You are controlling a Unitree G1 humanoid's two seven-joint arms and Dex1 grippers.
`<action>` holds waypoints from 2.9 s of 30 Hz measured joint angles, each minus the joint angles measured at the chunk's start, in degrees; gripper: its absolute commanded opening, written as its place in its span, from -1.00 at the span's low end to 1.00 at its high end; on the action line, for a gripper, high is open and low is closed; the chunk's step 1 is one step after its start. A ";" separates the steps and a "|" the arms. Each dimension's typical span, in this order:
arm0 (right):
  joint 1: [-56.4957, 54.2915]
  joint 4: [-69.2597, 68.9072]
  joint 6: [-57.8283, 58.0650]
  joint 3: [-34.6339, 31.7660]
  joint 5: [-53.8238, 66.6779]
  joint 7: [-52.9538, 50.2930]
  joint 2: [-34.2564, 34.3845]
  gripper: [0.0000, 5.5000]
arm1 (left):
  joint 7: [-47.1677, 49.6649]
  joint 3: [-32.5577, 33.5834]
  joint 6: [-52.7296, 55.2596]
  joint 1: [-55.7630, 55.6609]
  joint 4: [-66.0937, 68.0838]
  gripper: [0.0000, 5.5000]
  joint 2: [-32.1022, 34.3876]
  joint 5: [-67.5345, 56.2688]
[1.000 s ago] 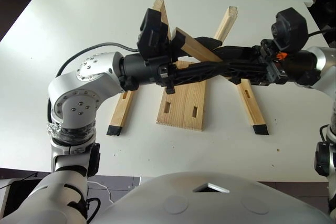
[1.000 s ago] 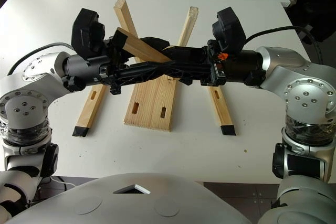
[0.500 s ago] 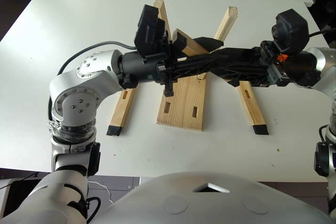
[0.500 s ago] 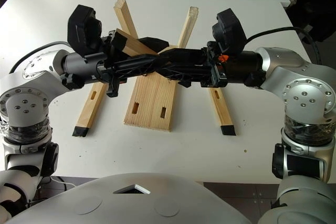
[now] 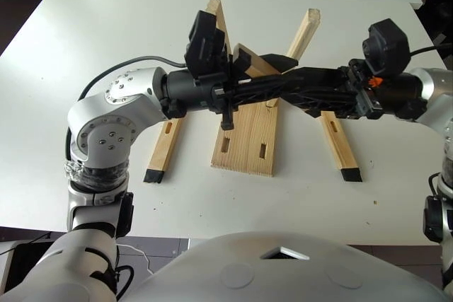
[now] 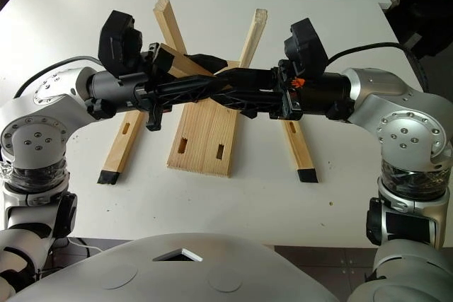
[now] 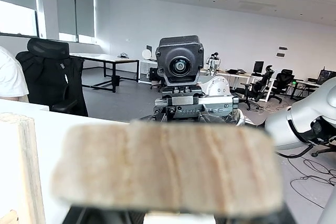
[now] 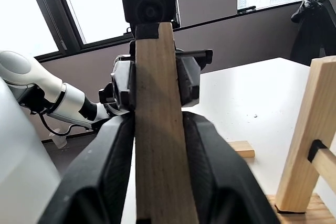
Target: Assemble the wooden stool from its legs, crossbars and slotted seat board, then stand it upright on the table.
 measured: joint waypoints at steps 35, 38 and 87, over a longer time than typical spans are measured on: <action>32.64 -15.82 -12.62 -6.98 -22.01 -14.21 0.20 0.14 | -51.70 2.97 -74.48 10.53 59.05 -0.53 26.34 41.34; 32.50 -15.56 -12.89 -6.39 -22.35 -13.95 -0.04 0.14 | -51.69 2.51 -75.32 10.45 59.57 -0.53 25.42 41.04; 32.89 -14.23 -13.87 -3.12 -25.64 -11.95 -0.50 0.14 | -51.63 1.78 -79.81 9.33 65.57 -0.53 28.07 42.24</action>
